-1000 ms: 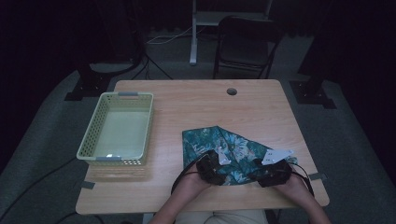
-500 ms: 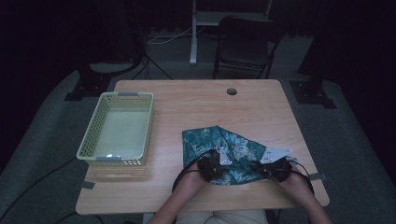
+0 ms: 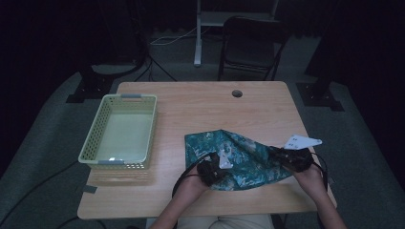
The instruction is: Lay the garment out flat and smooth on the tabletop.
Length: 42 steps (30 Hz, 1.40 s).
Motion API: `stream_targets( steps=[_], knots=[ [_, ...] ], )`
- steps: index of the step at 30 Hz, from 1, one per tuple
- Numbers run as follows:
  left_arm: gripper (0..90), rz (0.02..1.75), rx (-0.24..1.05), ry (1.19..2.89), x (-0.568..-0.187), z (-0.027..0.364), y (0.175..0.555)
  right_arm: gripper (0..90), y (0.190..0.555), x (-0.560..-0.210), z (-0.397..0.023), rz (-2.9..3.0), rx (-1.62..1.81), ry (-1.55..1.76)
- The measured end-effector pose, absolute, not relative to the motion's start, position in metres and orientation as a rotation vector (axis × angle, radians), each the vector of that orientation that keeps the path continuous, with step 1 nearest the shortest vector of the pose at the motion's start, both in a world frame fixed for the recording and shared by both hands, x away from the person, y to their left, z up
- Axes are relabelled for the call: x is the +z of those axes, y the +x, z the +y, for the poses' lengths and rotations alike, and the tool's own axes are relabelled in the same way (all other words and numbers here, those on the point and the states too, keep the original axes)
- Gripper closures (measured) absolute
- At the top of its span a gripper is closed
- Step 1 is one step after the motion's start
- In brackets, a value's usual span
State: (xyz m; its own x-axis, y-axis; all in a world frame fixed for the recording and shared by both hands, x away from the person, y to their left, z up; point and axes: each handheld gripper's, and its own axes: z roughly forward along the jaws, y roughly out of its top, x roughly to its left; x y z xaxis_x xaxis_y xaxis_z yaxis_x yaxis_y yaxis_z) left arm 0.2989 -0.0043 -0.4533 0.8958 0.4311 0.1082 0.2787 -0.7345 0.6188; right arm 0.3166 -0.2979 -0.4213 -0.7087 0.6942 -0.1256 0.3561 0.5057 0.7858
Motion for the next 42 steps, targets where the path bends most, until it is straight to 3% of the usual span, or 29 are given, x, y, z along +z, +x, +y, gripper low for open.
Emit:
stream_targets(
  steps=[26,42],
  knots=[
    [89.4,0.556,0.314,2.426,-0.453,0.017,0.294,81.7,0.414,-0.44,-0.357,2.323,1.004,1.246],
    [89.2,0.595,0.275,2.408,-0.463,0.025,0.293,77.8,0.429,-0.455,-0.399,2.246,1.03,1.436]
  ],
)
